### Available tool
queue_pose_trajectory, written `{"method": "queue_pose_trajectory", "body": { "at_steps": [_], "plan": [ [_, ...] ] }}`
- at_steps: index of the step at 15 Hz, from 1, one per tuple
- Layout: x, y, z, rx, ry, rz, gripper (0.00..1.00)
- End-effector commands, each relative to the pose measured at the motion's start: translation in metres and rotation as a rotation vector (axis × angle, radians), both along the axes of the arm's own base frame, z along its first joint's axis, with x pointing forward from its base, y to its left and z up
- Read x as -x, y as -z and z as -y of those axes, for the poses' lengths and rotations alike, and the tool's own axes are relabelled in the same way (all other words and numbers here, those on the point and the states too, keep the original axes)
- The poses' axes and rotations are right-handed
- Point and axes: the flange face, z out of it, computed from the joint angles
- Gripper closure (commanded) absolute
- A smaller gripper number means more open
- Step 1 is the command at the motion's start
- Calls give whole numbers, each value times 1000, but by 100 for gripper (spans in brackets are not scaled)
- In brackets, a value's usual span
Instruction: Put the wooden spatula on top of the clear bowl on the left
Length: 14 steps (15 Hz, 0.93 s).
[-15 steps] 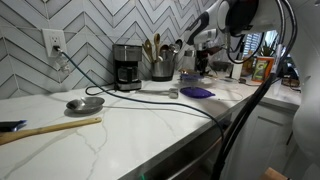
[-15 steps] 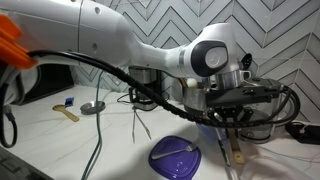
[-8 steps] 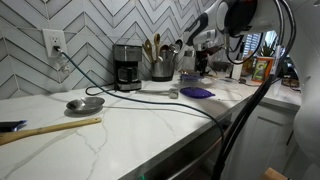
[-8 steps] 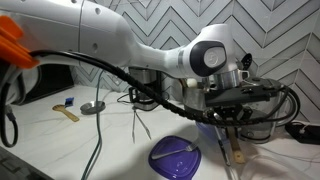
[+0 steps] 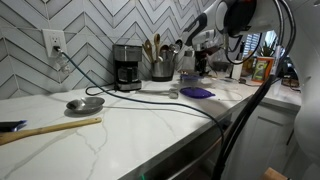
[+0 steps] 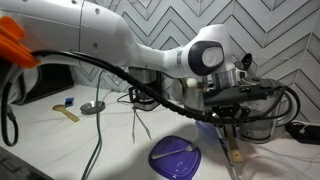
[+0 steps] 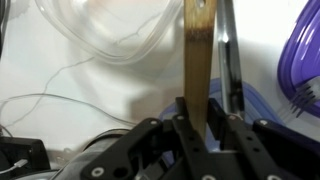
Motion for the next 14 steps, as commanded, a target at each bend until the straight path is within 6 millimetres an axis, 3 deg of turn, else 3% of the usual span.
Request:
{"method": "queue_pose_trajectory", "body": {
  "at_steps": [1,12,13,14],
  "plan": [
    [-1,6,-1,0,-18,-49,94],
    [-3,6,-11,-7,-75,-72,94],
    [-4,6,-11,-8,-75,-67,67],
    [-4,6,-11,-9,-74,-65,48]
  ]
}}
